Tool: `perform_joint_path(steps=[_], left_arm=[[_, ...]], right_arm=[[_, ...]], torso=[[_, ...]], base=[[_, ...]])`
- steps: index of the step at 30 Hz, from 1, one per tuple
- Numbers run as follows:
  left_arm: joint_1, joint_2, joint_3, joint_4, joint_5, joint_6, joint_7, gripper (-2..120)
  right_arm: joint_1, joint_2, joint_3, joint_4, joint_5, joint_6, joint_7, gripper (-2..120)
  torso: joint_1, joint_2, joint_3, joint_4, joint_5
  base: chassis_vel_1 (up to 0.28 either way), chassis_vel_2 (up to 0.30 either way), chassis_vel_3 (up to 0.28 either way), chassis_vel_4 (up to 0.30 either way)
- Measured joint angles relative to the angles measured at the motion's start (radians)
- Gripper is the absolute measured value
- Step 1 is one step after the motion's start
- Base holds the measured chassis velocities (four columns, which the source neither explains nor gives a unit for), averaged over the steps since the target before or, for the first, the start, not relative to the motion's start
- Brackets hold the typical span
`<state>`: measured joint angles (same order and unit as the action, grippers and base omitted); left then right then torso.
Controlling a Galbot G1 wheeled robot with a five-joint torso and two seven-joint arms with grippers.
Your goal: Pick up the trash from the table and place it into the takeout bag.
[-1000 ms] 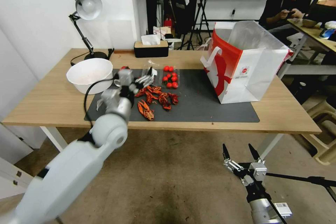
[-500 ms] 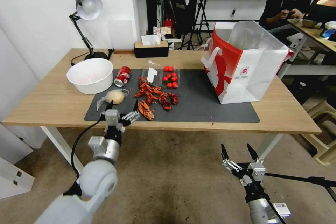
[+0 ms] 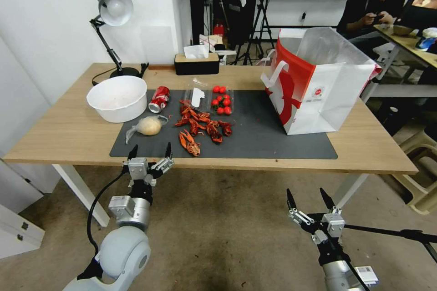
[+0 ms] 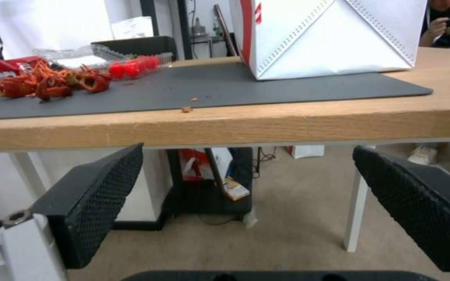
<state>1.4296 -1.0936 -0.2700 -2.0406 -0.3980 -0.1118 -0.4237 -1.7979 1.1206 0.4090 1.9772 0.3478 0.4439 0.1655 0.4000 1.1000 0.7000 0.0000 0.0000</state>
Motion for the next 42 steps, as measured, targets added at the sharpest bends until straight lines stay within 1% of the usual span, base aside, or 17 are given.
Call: perform_joint_path(steps=[6, 8, 10, 13, 14, 17, 18, 23, 26, 27, 30, 31, 34, 35, 37, 41, 42], left_arm=[[-0.035, 0.017, -0.001, 0.024, -0.008, 0.001, 0.005, 100], [-0.082, 0.034, 0.002, 0.057, -0.023, -0.005, 0.021, 100], [-0.088, 0.036, 0.003, 0.061, -0.026, -0.004, 0.023, 100], [-0.199, 0.072, 0.033, 0.12, -0.057, 0.041, 0.035, 100], [-0.199, 0.072, 0.033, 0.12, -0.057, 0.041, 0.035, 100], [-0.295, 0.088, 0.066, 0.176, -0.086, 0.092, 0.033, 100], [-0.295, 0.088, 0.066, 0.176, -0.086, 0.092, 0.033, 100], [-0.369, 0.093, 0.093, 0.232, -0.111, 0.14, 0.016, 100], [-0.411, 0.093, 0.108, 0.293, -0.116, 0.175, 0.014, 100], [-0.411, 0.093, 0.108, 0.293, -0.116, 0.175, 0.014, 100], [-0.427, 0.099, 0.109, 0.312, -0.15, 0.225, 0.02, 100], [-0.427, 0.099, 0.109, 0.312, -0.15, 0.225, 0.02, 100], [-0.442, 0.107, 0.109, 0.323, -0.17, 0.269, 0.021, 100], [-0.442, 0.107, 0.109, 0.323, -0.17, 0.269, 0.021, 100], [-0.452, 0.112, 0.109, 0.324, -0.199, 0.299, 0.022, 100], [-0.461, 0.112, 0.109, 0.329, -0.212, 0.305, 0.022, 98], [-0.464, 0.111, 0.109, 0.333, -0.214, 0.305, 0.022, 95]], right_arm=[[-0.003, 0.002, 0.0, 0.004, -0.002, 0.003, -0.002, 100], [-0.004, 0.003, 0.0, 0.006, -0.002, 0.003, -0.003, 100], [-0.004, 0.003, 0.0, 0.006, -0.002, 0.003, -0.003, 100], [-0.006, 0.004, 0.005, 0.008, -0.004, 0.003, -0.003, 100], [-0.006, 0.004, 0.005, 0.008, -0.004, 0.003, -0.003, 100], [-0.009, 0.006, 0.011, 0.008, -0.004, 0.003, -0.003, 100], [-0.009, 0.006, 0.011, 0.008, -0.004, 0.003, -0.003, 100], [-0.009, 0.007, 0.016, 0.006, -0.004, 0.003, -0.003, 100], [-0.007, 0.01, 0.019, 0.0, -0.002, 0.003, -0.003, 100], [-0.007, 0.01, 0.019, 0.0, -0.002, 0.003, -0.003, 100], [-0.003, 0.012, 0.019, -0.007, -0.001, 0.003, -0.003, 100], [-0.003, 0.012, 0.019, -0.007, -0.001, 0.003, -0.003, 100], [0.0, 0.012, 0.017, -0.012, 0.0, 0.003, -0.002, 100], [0.0, 0.012, 0.017, -0.012, 0.0, 0.003, -0.002, 100], [0.003, 0.013, 0.015, -0.012, 0.0, 0.003, -0.002, 100], [0.003, 0.012, 0.015, -0.013, 0.0, 0.002, -0.002, 100], [0.003, 0.012, 0.015, -0.014, 0.0, 0.002, -0.001, 100]], torso=[[0.0, 0.0, 0.0, 0.0001, -0.0001], [0.0, 0.0, 0.0, 0.0, 0.0], [0.0, 0.0, 0.0, 0.0, -0.0002], [0.0, 0.0, 0.0, -0.0001, -0.0001], [0.0, 0.0, 0.0, -0.0001, -0.0001], [0.0, 0.0, 0.0, -0.0001, -0.0002], [0.0, 0.0, 0.0, -0.0001, -0.0002], [0.0, 0.0, 0.0, -0.0002, -0.0001], [0.0, 0.0, 0.0, 0.0, -0.0001], [0.0, 0.0, 0.0, 0.0, -0.0001], [0.0, 0.0, 0.0, 0.0001, 0.0], [0.0, 0.0, 0.0, 0.0001, 0.0], [0.0, 0.0, 0.0, 0.0, -0.0001], [0.0, 0.0, 0.0, 0.0, -0.0001], [0.0, 0.0, 0.0, 0.0001, 0.0], [0.0, 0.0, 0.0, 0.0, 0.0], [0.0, 0.0, 0.0, 0.0, 0.0]], base=[[0.0, 0.0, 0.0, 0.0], [0.0, 0.0, 0.0, 0.0], [0.0, 0.0, 0.0, 0.0], [0.0, 0.0, 0.0, 0.0], [0.0, 0.0, 0.0, 0.0], [0.0, 0.0, 0.0, 0.0], [0.0, 0.0, 0.0, 0.0], [0.0, 0.0, 0.0, 0.0], [0.0, 0.0, 0.0, 0.0], [0.0, 0.0, 0.0, 0.0], [0.0, 0.0, 0.0, 0.0], [0.0, 0.0, 0.0, 0.0], [0.0, 0.0, 0.0, 0.0], [0.0, 0.0, 0.0, 0.0], [0.0, 0.0, 0.0, 0.0], [0.0, 0.0, 0.0, 0.0], [0.0, 0.0, 0.0, 0.0]])
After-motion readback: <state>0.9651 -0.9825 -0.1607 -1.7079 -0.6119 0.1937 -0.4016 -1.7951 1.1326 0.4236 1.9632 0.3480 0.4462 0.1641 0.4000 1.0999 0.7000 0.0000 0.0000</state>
